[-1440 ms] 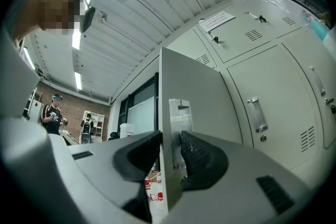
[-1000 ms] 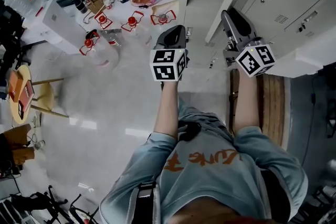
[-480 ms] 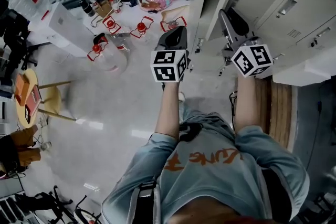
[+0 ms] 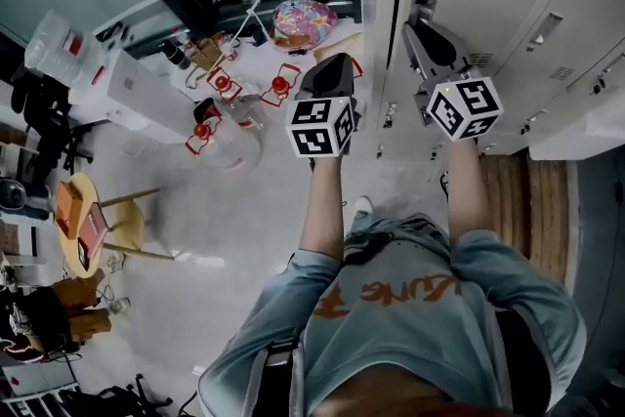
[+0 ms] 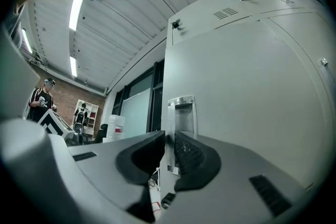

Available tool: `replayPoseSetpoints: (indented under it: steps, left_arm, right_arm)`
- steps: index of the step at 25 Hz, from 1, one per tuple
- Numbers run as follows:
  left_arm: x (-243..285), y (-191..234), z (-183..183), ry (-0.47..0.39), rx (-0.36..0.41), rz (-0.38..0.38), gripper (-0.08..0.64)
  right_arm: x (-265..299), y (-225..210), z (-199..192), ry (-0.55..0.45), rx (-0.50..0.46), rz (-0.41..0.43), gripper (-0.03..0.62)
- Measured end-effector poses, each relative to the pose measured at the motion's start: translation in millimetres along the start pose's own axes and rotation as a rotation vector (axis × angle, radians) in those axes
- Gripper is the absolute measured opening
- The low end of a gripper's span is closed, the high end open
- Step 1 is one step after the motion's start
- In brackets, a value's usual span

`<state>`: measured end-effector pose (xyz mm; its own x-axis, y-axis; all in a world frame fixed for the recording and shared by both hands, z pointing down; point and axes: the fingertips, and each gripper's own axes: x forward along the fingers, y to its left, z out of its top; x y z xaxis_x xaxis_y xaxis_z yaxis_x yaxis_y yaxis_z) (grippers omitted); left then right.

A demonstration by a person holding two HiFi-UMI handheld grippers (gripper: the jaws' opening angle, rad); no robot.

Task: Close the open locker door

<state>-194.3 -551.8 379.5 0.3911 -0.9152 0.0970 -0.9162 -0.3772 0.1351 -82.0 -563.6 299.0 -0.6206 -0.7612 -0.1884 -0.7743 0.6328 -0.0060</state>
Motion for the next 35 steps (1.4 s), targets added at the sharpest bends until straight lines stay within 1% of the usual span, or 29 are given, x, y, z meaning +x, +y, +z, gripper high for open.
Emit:
replayPoseSetpoints:
  steps: [8,13,18,20,23,28,33,35]
  left_arm:
    - [28,13,13,-0.001,0.016,-0.035,0.022]
    - [43,13,20,0.004,0.045,-0.062,0.022]
    - [53,9,24,0.010,0.067,-0.086,0.021]
    - [55,6,25,0.009,0.071,-0.096,0.022]
    - [56,-1,27,0.006,0.083,-0.112,0.022]
    - [51,-19,36,-0.015,0.108,-0.125,0.021]
    - [34,-38,40,-0.047,0.115,-0.129,0.023]
    - [28,-46,37,-0.051,0.114,-0.132,0.023]
  right_arm:
    - [23,-13,-3,0.016,0.006,-0.041,0.064]
    - [32,-19,-3,0.038,0.005,-0.064,0.064]
    - [32,-18,-3,0.018,-0.021,-0.074,0.064]
    - [31,-13,-2,-0.001,-0.032,-0.065,0.069]
    - [23,-8,1,-0.012,-0.046,-0.053,0.084]
    - [-1,-9,9,-0.037,-0.034,-0.063,0.089]
    - [-30,-14,9,-0.040,-0.007,-0.107,0.087]
    - [-43,-14,8,-0.036,-0.001,-0.118,0.076]
